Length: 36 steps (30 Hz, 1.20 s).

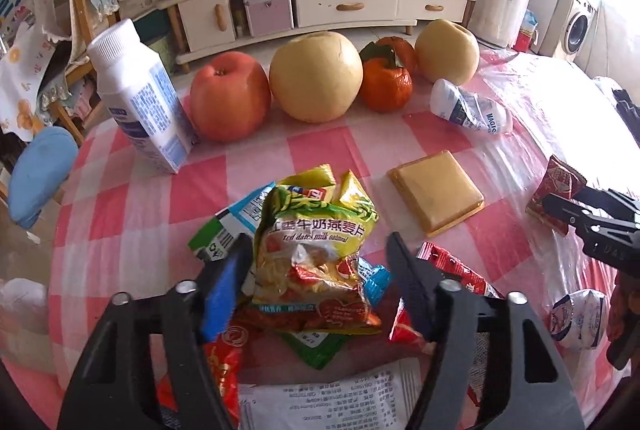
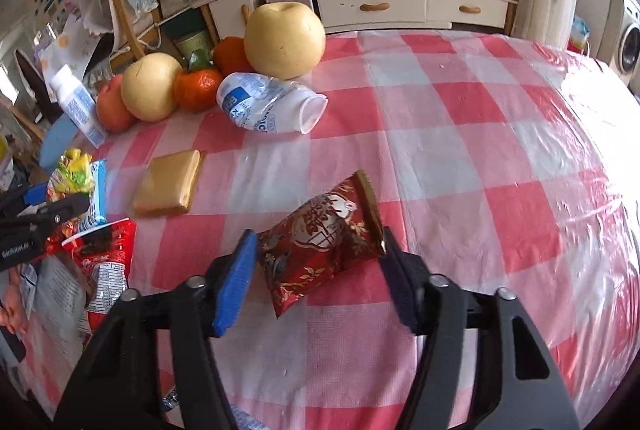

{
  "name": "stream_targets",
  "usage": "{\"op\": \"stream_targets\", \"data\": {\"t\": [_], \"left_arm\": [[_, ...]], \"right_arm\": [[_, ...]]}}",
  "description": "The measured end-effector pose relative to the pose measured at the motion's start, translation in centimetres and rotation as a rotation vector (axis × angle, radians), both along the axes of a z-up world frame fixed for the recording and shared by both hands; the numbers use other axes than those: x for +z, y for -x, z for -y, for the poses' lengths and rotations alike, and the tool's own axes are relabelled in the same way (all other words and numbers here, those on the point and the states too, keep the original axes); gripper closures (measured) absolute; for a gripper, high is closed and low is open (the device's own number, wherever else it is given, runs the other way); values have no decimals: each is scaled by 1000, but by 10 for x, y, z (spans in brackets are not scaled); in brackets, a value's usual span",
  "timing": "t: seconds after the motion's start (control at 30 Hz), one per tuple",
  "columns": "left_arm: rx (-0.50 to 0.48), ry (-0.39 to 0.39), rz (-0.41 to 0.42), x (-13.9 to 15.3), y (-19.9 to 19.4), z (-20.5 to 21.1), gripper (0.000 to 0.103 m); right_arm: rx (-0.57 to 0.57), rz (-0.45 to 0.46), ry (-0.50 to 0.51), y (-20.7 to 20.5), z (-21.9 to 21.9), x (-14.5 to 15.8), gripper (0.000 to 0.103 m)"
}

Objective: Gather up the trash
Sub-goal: 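Grasp the yellow snack bag with the left tool while the right tool grasps the red candy wrapper, then carry both items to the pink basin and open both tools to drop them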

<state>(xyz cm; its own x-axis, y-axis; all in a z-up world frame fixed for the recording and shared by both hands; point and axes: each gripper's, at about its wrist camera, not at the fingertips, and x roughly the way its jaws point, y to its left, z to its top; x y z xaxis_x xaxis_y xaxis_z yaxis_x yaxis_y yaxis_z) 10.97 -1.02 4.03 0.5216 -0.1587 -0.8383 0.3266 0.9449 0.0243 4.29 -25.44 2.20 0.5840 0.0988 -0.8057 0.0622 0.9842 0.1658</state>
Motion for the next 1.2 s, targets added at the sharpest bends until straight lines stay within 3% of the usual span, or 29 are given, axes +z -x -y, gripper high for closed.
{"op": "stream_targets", "data": {"t": [0.1,0.23,0.57,0.73,1.2], "left_arm": [[27,13,-18,-3,-2,-4,53],[62,52,-35,-2,-3,-10,57],[86,91,-32,6,3,-22,60],[79,111,-14,17,11,-29,60],[81,161,74,62,47,-53,60]], "right_arm": [[9,3,14,-1,-1,-1,50],[14,6,-4,0,-1,0,58],[29,35,-28,4,-1,6,68],[16,56,-88,9,7,11,74],[10,151,-119,28,2,31,76]]}}
